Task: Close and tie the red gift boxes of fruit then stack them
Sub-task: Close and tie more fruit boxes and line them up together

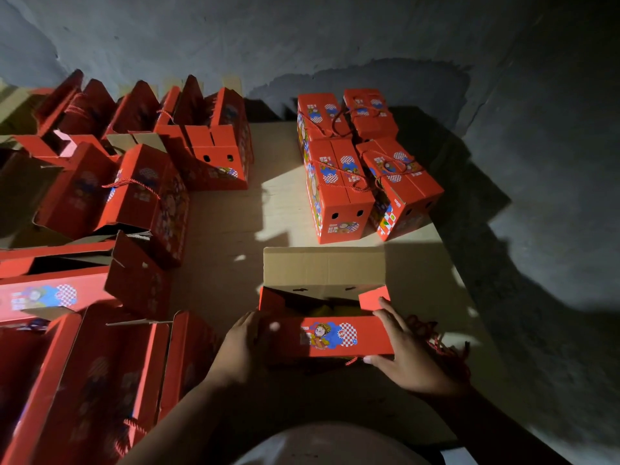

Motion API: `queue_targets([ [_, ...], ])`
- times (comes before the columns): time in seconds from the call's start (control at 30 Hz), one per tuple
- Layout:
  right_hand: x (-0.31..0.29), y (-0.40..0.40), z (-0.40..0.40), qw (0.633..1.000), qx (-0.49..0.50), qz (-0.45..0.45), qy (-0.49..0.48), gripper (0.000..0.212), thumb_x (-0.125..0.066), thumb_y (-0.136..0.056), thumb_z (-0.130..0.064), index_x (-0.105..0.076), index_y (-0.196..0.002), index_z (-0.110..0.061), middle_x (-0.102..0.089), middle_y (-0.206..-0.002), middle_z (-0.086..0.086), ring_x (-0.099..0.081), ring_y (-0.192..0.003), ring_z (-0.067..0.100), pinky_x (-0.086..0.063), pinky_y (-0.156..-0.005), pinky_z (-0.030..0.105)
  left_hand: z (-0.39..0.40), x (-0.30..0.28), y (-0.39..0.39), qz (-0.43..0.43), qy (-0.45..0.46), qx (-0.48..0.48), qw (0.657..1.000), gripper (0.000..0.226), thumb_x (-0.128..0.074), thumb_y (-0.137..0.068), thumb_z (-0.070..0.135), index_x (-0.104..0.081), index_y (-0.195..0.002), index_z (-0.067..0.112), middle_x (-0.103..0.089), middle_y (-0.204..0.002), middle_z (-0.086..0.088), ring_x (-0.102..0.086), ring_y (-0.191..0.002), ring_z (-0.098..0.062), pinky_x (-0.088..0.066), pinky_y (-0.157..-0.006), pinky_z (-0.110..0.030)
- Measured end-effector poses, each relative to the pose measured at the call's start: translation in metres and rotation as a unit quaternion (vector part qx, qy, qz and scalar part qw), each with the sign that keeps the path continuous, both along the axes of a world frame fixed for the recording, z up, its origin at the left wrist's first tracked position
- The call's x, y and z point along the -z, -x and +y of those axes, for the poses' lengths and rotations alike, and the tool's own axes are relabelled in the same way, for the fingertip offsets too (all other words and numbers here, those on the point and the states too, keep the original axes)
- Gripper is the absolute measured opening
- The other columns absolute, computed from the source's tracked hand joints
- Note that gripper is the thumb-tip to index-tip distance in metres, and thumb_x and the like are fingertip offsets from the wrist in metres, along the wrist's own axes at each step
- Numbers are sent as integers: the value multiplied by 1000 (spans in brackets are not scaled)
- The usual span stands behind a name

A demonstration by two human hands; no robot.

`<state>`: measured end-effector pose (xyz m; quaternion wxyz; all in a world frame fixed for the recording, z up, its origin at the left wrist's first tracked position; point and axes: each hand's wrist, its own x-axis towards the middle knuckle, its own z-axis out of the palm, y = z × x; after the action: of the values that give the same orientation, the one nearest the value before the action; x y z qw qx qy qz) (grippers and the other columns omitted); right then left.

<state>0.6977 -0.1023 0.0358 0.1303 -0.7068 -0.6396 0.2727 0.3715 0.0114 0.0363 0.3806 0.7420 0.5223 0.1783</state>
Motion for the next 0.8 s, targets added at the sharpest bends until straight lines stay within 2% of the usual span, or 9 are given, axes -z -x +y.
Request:
queue_targets([
  [0.13, 1, -4, 0, 1000, 3, 5, -22, 89, -81, -83, -44, -33, -154, -20, -2, -169, -13, -23, -148, 5, -25, -113, 17, 5, -1, -4, 26, -16, -52, 998, 19, -62, -98, 11, -75, -110, 18, -72, -105, 3, -66, -96, -14, -52, -82, -32],
  [0.27, 4, -7, 0, 999, -3, 10, -31, 86, -83, -81, -47, -39, -151, -22, 6, -169, -16, -18, -147, -2, -24, -107, 3, 16, -3, -5, 43, -24, -36, 998, 14, -64, -96, 12, -78, -97, 17, -72, -99, 3, -65, -92, -14, -53, -81, -37],
  [0.4, 4, -8, 1, 1000, -8, -7, -24, 89, -80, -83, -50, -36, -155, -25, 10, -168, -17, -3, -140, -14, -14, -97, -9, 22, 1, -6, 66, -35, -11, 997, 14, -64, -95, 10, -78, -93, 15, -69, -100, 1, -61, -94, -16, -47, -80, -31],
  [0.47, 6, -8, 0, 1000, -10, -7, -16, 91, -76, -85, -54, -30, -158, -25, 12, -168, -18, 0, -142, -13, -11, -103, -5, 23, 2, -7, 71, -34, -17, 997, 14, -65, -94, 10, -78, -93, 16, -70, -99, 2, -62, -93, -15, -48, -79, -31],
  [0.53, 6, -6, 0, 1000, 9, 19, -1, 87, -68, -88, -60, -29, -159, -28, 10, -168, -22, -2, -147, -8, -14, -113, 10, 20, 6, -6, 60, -37, -35, 997, 15, -67, -93, 12, -78, -96, 22, -72, -97, 8, -65, -90, -11, -52, -78, -33],
  [0.6, 4, -5, 3, 998, 46, 53, -8, 72, -56, -94, -59, -37, -157, -30, -1, -169, -22, -6, -151, -4, -17, -118, 19, 11, 10, -5, 14, -17, -78, 997, 19, -67, -94, 15, -71, -105, 30, -72, -98, 16, -66, -90, 0, -55, -74, -29],
  [0.67, 2, -5, 8, 994, 90, 48, -38, 60, -46, -98, -56, -47, -151, -29, -24, -166, -14, -22, -150, 1, -23, -118, 21, 4, 13, -4, -54, 14, -129, 990, 27, -69, -95, 15, -59, -113, 32, -71, -99, 21, -67, -90, 9, -56, -72, -26],
  [0.73, -1, -6, 19, 987, 145, 49, -56, 55, -40, -99, -57, -52, -146, -31, -49, -149, -6, -49, -130, 2, -37, -104, 15, 1, 14, -5, -82, 30, -170, 982, 35, -71, -94, 16, -54, -118, 32, -69, -96, 23, -66, -89, 14, -55, -71, -22],
  [0.8, -6, -4, 36, 978, 196, 60, -49, 47, -39, -102, -58, -51, -142, -35, -59, -133, -4, -57, -110, 3, -46, -87, 19, 2, 14, -5, -97, 46, -183, 977, 30, -72, -94, 18, -58, -112, 36, -68, -95, 23, -65, -91, 14, -55, -73, -18],
])
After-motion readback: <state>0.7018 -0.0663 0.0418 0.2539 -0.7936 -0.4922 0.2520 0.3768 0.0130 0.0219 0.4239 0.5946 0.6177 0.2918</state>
